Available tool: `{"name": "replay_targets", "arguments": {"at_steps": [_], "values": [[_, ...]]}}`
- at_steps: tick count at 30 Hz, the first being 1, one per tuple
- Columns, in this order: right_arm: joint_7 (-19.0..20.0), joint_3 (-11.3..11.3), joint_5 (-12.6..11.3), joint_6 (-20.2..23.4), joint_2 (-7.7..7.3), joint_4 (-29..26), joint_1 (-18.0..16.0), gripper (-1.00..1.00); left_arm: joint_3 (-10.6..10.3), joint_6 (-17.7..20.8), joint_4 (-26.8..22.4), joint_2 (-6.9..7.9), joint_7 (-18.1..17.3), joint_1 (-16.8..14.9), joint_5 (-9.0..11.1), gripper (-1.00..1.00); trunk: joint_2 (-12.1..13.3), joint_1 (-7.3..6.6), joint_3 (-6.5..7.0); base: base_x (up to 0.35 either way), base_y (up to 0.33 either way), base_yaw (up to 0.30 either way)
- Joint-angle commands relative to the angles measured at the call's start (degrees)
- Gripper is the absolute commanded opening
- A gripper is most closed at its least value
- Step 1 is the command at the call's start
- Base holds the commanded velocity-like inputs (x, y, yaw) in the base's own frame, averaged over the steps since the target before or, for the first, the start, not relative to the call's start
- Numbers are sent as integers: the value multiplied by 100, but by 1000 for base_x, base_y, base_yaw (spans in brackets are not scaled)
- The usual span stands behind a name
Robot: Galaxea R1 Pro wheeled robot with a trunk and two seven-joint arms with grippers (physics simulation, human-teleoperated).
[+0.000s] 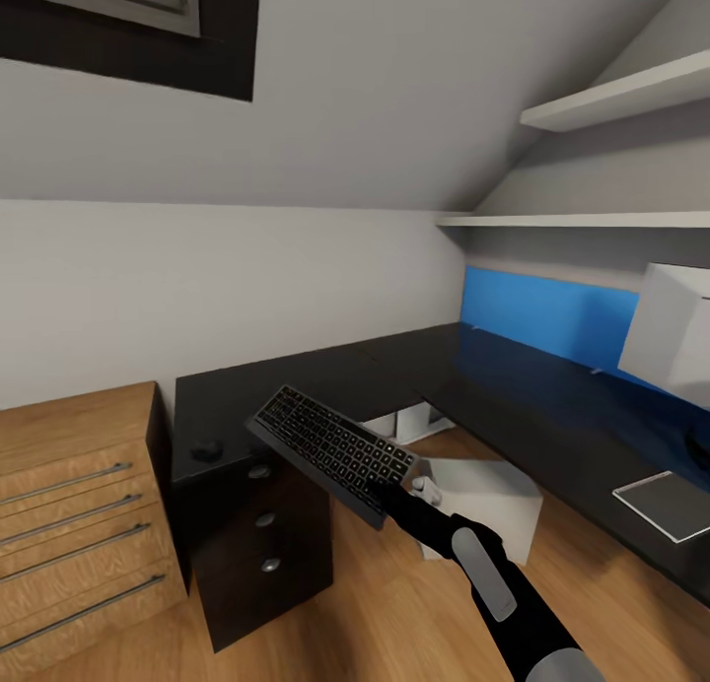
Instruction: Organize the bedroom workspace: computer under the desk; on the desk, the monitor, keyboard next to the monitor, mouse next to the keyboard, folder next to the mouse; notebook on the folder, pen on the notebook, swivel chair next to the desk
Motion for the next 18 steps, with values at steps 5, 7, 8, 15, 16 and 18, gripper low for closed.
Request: {"name": "replay_targets", "arguments": {"at_steps": [5, 7, 8, 15, 16, 18], "values": [[3, -6, -24, 24, -2, 6, -4, -100, -46, -251, -3, 10, 35, -8, 68, 100, -3, 2, -6, 201, 176, 0], [-3, -6, -23, 21, 2, 7, -4, -100, -46, -269, -3, 10, 35, -8, 69, 100, -3, 2, -6, 92, 84, 0], [-6, -6, -20, 19, 3, 7, -4, -100, -46, -276, -3, 10, 35, -7, 69, 100, -3, 2, -6, 52, 48, 0], [-70, 24, -16, -272, 54, 12, -4, -100, -46, -287, -3, 11, 35, -9, 70, 100, -3, 2, -6, 14, 13, 0], [-91, 16, -26, -347, 103, 13, -4, -100, -46, -288, -3, 11, 35, -8, 70, 100, -3, 2, -6, 2, 2, 0], [-104, 11, -36, -400, 172, 11, -4, -100, -46, -288, -1, 11, 35, -10, 73, 100, -3, 2, -6, 2, 2, 0]]}}
